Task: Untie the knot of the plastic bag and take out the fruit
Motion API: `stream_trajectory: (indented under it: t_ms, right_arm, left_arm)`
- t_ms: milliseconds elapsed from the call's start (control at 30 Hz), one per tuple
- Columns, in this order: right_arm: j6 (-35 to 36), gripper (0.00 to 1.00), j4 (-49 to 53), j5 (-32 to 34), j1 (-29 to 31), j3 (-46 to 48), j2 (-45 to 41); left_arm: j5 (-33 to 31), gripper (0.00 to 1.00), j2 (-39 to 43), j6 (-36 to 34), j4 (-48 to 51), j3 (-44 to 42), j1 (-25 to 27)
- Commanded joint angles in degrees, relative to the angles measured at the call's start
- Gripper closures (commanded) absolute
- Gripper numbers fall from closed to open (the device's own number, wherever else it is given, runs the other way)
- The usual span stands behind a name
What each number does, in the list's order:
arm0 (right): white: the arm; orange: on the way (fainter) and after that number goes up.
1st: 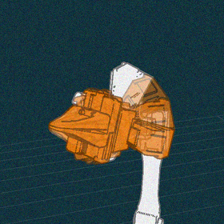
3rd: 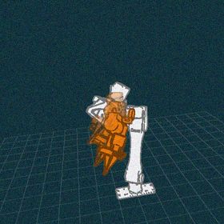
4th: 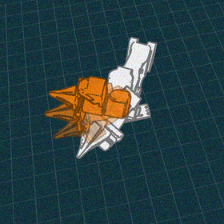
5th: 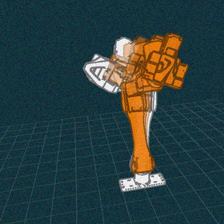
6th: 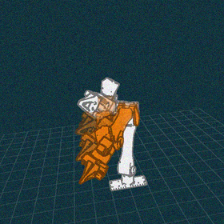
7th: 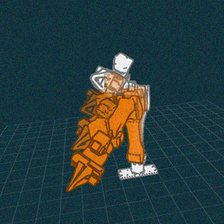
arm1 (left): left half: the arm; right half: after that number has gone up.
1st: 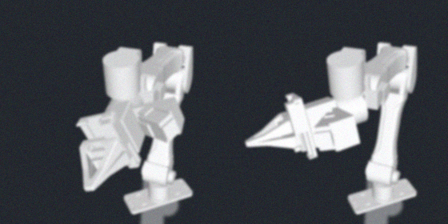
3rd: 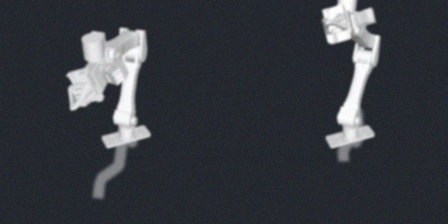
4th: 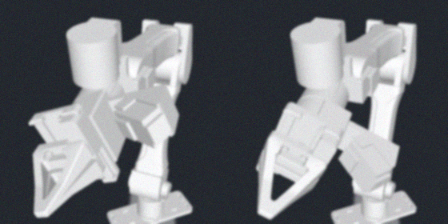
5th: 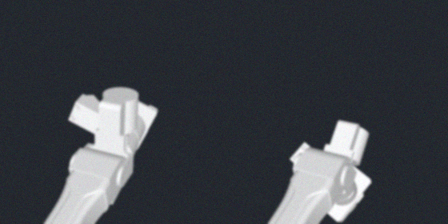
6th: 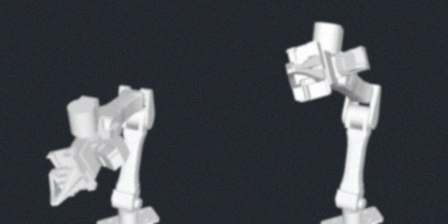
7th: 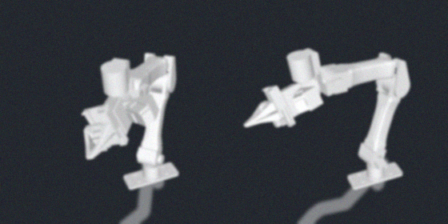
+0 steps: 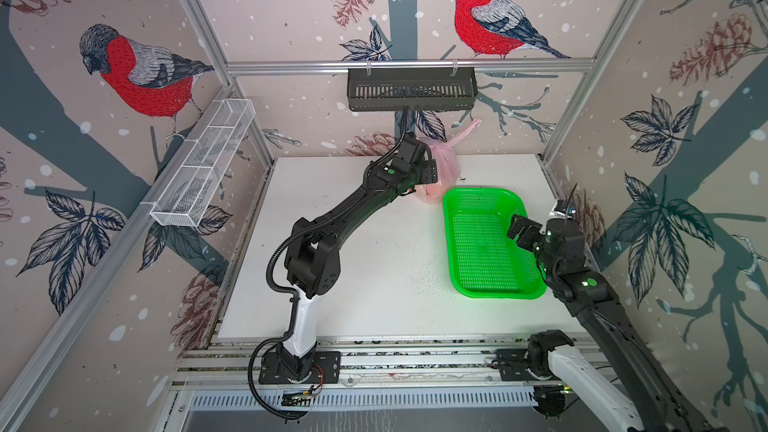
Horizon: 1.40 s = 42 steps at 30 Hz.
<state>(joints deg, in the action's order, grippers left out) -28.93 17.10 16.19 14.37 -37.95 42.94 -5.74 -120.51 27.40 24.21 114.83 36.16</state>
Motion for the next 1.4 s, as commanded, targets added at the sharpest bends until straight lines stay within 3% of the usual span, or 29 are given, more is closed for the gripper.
stream_trajectory:
  t_ms: [0,233,567,867,967,1033,1067,1367]
  right_arm:
    - [-1.61,0.01,-0.63,6.24,2.27,-0.71,1.45]
    - [-1.50,0.01,-3.10,6.18,2.59,-1.96,4.99]
    - [-0.43,0.01,-4.65,5.52,2.56,-2.34,7.69]
    - [-0.43,0.01,-5.67,4.12,2.60,-2.15,8.04]
    - [-0.51,0.01,-5.91,3.86,2.60,-2.18,8.04]
    - [-0.60,0.01,-6.11,3.39,2.60,-2.07,8.10]
    - [-0.69,0.01,-6.12,3.12,2.59,-2.10,8.25]
    - [-1.31,0.01,-7.30,2.07,5.21,-2.47,11.33]
  left_arm:
    - [-1.21,0.16,-5.33,-8.71,4.37,6.21,-1.60]
    - [2.98,0.17,-15.08,-10.02,0.80,15.21,-3.91]
    - [8.37,0.22,-17.77,-7.28,-9.95,12.21,-3.93]
    - [8.37,0.62,-19.79,-5.26,-12.31,12.00,-4.92]
    - [7.66,0.83,-18.89,-4.91,-13.58,10.36,-5.30]
    - [6.78,0.98,-17.42,-4.27,-14.60,7.89,-5.65]
    - [6.43,1.00,-16.51,-3.84,-14.93,6.57,-5.88]
    - [4.90,1.00,2.89,1.82,-27.09,-23.86,-9.85]
